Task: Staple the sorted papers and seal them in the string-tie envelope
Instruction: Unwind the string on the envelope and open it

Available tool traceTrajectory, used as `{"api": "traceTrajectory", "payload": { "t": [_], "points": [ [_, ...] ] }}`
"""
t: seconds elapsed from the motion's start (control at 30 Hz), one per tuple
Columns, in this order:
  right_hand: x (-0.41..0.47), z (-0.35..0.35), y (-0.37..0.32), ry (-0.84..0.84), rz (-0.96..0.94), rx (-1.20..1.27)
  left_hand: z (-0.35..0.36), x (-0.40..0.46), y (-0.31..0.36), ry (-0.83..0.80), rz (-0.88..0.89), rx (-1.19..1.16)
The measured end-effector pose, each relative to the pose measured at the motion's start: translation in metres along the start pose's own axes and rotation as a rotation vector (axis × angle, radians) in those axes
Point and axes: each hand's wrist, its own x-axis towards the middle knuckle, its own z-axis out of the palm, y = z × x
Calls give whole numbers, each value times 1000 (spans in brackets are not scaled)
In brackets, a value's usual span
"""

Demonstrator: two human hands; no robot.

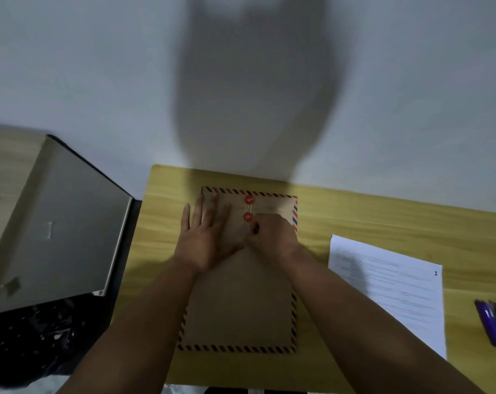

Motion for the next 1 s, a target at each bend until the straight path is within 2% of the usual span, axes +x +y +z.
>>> {"api": "traceTrajectory", "payload": {
  "t": [0.1,0.23,0.33,0.47,0.53,0.57,0.6,0.67,0.7,0.83,0.93,1.0],
  "points": [
    [4,-4,-9,-47,-6,118,6,-8,-1,-28,15,14],
    [12,-17,-25,46,-59,447,14,-17,2,-63,35,33],
    [19,-26,-32,141,137,817,14,-25,4,-87,44,37],
    [20,-41,-19,138,405,1406,13,-36,8,-79,53,8],
    [18,-46,-7,162,491,1593,12,-39,9,-54,58,2],
    [17,-47,1,196,501,1540,11,-40,10,-38,56,-5],
    [14,-46,8,229,467,1352,9,-41,11,-22,48,-14],
    [4,-43,22,238,321,817,8,-42,15,10,20,-28],
    [-2,-41,28,211,243,600,8,-41,17,29,2,-32],
    [-19,-40,44,-42,-25,41,9,-33,33,126,-76,-46],
    [-26,-34,56,-200,-192,-214,17,-29,42,195,-113,-19],
    [-34,-28,60,-269,-331,-193,26,-31,44,233,-105,18]
  ]
}}
